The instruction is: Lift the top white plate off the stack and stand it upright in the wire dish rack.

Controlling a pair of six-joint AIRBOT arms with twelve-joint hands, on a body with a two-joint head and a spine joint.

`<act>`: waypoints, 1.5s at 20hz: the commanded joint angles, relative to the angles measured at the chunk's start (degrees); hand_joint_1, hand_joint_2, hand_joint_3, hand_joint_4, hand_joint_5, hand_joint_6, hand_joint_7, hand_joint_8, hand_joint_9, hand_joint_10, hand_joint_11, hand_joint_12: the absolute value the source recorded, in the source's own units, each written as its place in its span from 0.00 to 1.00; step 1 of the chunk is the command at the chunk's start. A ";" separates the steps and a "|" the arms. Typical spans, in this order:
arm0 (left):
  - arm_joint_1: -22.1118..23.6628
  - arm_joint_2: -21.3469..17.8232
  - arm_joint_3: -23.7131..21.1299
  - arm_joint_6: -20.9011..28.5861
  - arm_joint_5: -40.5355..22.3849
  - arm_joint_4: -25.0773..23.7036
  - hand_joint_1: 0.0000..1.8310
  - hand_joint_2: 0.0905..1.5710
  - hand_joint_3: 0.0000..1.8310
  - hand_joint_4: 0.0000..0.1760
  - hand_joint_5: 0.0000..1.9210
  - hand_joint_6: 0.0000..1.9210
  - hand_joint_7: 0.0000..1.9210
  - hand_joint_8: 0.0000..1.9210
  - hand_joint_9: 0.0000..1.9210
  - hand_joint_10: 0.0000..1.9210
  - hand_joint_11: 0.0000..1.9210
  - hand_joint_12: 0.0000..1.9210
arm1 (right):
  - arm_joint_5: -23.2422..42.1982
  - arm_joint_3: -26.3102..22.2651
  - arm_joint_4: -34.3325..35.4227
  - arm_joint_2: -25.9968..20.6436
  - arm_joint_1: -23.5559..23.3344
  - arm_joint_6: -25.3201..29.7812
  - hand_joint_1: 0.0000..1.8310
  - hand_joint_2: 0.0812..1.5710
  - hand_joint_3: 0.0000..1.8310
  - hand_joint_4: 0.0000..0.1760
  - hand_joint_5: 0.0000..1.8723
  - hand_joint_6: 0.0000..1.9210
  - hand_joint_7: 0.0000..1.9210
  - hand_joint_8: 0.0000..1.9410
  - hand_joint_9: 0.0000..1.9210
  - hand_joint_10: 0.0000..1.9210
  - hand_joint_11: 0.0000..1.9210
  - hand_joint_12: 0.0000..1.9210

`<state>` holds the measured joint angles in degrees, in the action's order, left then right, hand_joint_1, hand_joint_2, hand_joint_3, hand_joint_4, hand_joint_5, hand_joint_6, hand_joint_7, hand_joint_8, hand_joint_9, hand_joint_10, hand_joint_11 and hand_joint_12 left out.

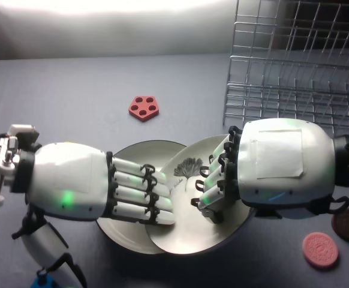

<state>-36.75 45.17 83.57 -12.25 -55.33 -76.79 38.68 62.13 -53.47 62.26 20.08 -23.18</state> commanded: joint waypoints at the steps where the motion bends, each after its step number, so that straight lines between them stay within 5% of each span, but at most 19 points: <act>1: 1.38 -0.58 0.05 0.28 -3.49 3.22 0.05 0.55 0.00 0.00 0.03 0.00 0.03 0.00 0.02 0.00 0.02 0.02 | 2.79 -0.24 1.69 -0.87 -0.58 0.59 0.82 0.65 0.00 0.00 0.52 0.51 0.55 0.34 0.57 0.36 0.54 0.66; 12: 4.53 -4.11 6.19 2.59 -7.76 4.42 0.05 0.55 0.00 0.00 0.01 0.00 0.01 0.00 0.00 0.00 0.03 0.01 | 2.84 -1.14 6.98 -1.80 -7.67 1.75 0.82 0.66 0.00 0.00 0.50 0.54 0.57 0.29 0.55 0.40 0.53 0.68; 16: 4.39 -5.79 8.65 2.81 -9.95 4.30 0.05 0.55 0.00 0.00 0.01 0.00 0.01 0.00 0.00 0.00 0.02 0.01 | 2.88 -2.13 8.77 -1.94 -10.52 1.80 0.82 0.64 0.00 0.00 0.52 0.50 0.58 0.28 0.59 0.34 0.54 0.65; 18: 3.64 -6.25 10.26 2.81 -10.83 4.31 0.03 0.55 0.00 0.00 0.01 0.00 0.01 0.00 0.00 0.00 0.01 0.00 | 2.88 -2.66 10.74 -2.06 -11.52 1.82 0.82 0.66 0.00 0.00 0.49 0.56 0.55 0.34 0.55 0.39 0.53 0.67; 26: 0.47 -9.29 13.04 2.77 -13.30 5.21 0.03 0.55 0.00 0.00 0.01 0.00 0.01 0.00 0.00 0.00 0.01 0.00 | 3.25 -3.18 25.86 -2.04 -14.73 0.28 0.82 0.65 0.00 0.00 0.51 0.54 0.56 0.30 0.57 0.36 0.53 0.67; 30: 0.38 -10.72 13.04 -6.06 -12.26 6.42 0.03 0.55 0.00 0.00 0.02 0.00 0.02 0.00 0.01 0.00 0.03 0.01 | 5.76 -3.37 33.37 -2.08 -15.48 0.35 0.82 0.65 0.00 0.00 0.51 0.53 0.58 0.27 0.57 0.37 0.53 0.67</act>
<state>-37.39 35.18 96.53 -18.31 -65.41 -74.81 35.38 59.20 -22.26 60.90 5.78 -23.05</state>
